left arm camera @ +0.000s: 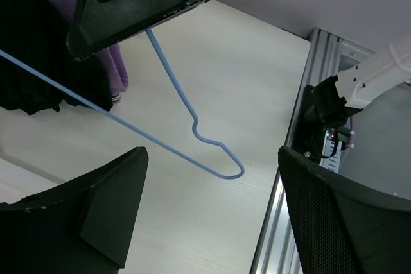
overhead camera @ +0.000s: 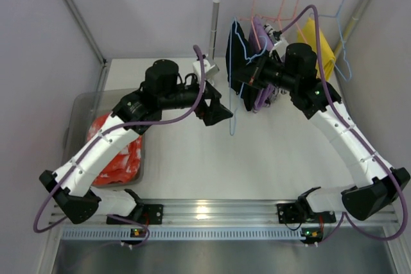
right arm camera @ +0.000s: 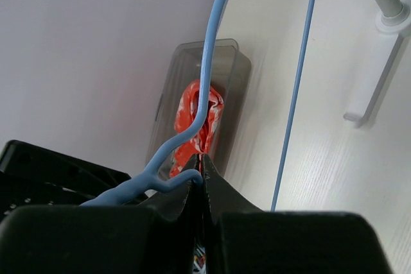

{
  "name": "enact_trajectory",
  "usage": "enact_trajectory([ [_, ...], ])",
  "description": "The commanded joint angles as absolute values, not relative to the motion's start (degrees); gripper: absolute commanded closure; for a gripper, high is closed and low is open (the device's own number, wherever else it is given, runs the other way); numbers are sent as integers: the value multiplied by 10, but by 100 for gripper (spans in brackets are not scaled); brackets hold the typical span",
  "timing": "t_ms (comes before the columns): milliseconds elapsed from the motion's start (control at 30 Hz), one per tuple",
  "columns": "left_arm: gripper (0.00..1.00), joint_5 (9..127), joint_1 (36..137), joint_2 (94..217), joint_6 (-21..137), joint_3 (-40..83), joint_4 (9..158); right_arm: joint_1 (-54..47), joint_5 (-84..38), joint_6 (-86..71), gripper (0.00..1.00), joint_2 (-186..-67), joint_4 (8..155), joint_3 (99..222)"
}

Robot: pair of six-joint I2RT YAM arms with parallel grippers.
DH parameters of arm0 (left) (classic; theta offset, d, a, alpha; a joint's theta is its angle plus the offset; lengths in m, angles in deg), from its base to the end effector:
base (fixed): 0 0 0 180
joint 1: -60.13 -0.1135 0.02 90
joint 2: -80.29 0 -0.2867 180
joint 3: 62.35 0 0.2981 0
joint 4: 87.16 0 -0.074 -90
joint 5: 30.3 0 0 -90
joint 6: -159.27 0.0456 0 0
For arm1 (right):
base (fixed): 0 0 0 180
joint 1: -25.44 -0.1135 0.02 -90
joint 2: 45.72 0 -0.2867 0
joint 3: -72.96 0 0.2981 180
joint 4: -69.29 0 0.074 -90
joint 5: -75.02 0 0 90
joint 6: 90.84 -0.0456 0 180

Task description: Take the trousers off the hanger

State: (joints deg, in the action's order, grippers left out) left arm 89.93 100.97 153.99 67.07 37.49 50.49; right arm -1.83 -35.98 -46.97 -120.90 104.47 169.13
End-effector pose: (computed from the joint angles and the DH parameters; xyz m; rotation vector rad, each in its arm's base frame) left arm 0.2241 -0.2240 0.4884 0.9912 1.6639 -0.9997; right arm 0.2929 0.1694 0.4689 0.0422 1.9840 1.2058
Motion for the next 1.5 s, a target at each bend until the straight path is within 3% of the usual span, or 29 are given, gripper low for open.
enact_trajectory([
  [0, 14, 844, 1035, 1561, 636, 394, 570, -29, -354, -484, 100, -1206, 1028, 1721],
  [433, 29, 798, 1072, 1625, 578, 426, 607, -32, -374, -518, 100, -1199, 1016, 1712],
  [800, 62, 795, 1072, 1635, 542, 409, 595, -32, -375, -521, 100, -1191, 1020, 1720],
  [933, 90, 804, 1072, 1632, 535, 407, 595, -31, -373, -517, 100, -1188, 1020, 1720],
  [1000, 97, 822, 1071, 1631, 521, 408, 597, -29, -374, -516, 100, -1188, 1021, 1719],
  [1200, 100, 882, 1058, 1616, 443, 393, 636, -17, -384, -520, 99, -1185, 998, 1712],
  [1233, 100, 898, 1044, 1614, 431, 391, 641, -15, -389, -520, 93, -1185, 994, 1710],
  [1300, 100, 916, 1027, 1615, 384, 388, 663, -9, -393, -520, 58, -1179, 987, 1701],
  [1367, 100, 946, 1000, 1619, 352, 387, 690, -4, -403, -520, 37, -1174, 981, 1692],
  [1400, 100, 959, 993, 1620, 325, 387, 702, 2, -404, -520, 17, -1173, 977, 1689],
  [1467, 100, 986, 980, 1628, 303, 388, 723, 9, -411, -519, 1, -1167, 970, 1681],
])
